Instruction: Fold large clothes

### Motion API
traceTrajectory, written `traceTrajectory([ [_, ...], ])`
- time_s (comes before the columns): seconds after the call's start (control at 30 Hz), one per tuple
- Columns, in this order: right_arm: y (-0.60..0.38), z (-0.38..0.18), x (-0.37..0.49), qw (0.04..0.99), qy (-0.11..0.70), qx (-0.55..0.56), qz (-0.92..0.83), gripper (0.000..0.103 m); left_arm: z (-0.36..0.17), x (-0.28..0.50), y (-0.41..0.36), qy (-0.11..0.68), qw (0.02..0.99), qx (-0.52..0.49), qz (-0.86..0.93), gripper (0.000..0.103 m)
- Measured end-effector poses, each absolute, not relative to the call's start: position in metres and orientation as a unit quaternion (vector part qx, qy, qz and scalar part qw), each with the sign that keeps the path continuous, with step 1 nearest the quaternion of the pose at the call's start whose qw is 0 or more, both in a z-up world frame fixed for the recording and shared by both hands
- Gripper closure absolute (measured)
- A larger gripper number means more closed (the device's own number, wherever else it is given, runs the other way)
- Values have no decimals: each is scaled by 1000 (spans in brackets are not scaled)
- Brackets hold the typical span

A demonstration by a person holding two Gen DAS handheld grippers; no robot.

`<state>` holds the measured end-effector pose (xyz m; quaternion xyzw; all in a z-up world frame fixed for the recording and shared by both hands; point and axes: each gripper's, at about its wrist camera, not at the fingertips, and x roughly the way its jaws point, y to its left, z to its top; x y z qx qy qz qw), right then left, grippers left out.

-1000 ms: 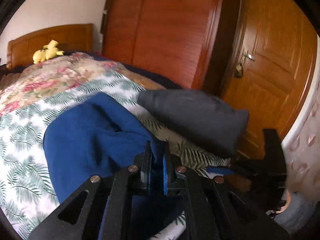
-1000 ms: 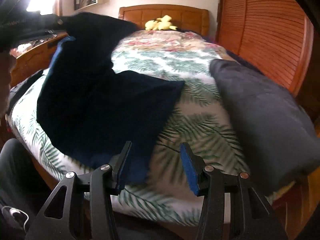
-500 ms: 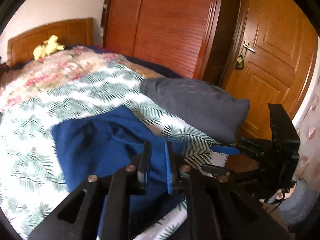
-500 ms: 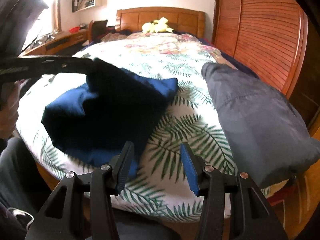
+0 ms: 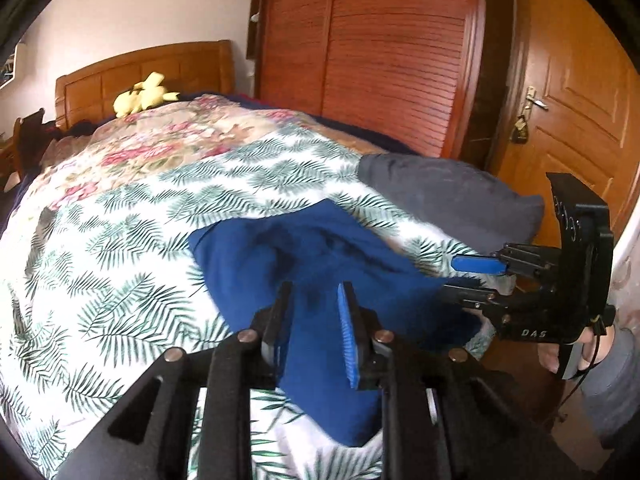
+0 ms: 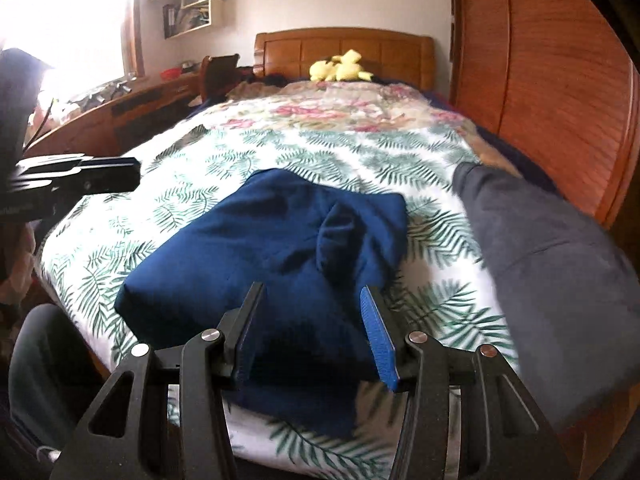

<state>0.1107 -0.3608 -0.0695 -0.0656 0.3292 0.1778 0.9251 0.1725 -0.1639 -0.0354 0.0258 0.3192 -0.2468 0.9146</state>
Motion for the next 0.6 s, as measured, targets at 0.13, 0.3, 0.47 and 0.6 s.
traceTrajectory([
  [0.13, -359, -83, 117, 926, 335, -36, 171, 54, -51, 183, -155, 326, 915, 29, -236, 82],
  [0.3, -356, -101, 123, 914, 371, -41, 157, 54, -72, 199, -150, 341, 909, 26, -238, 81],
  [0.47, -362, -128, 122, 900, 409, -50, 139, 54, -92, 217, -149, 352, 904, 36, -239, 81],
  [0.6, -368, -126, 108, 909, 392, -39, 138, 54, -103, 238, -146, 360, 903, 48, -229, 80],
])
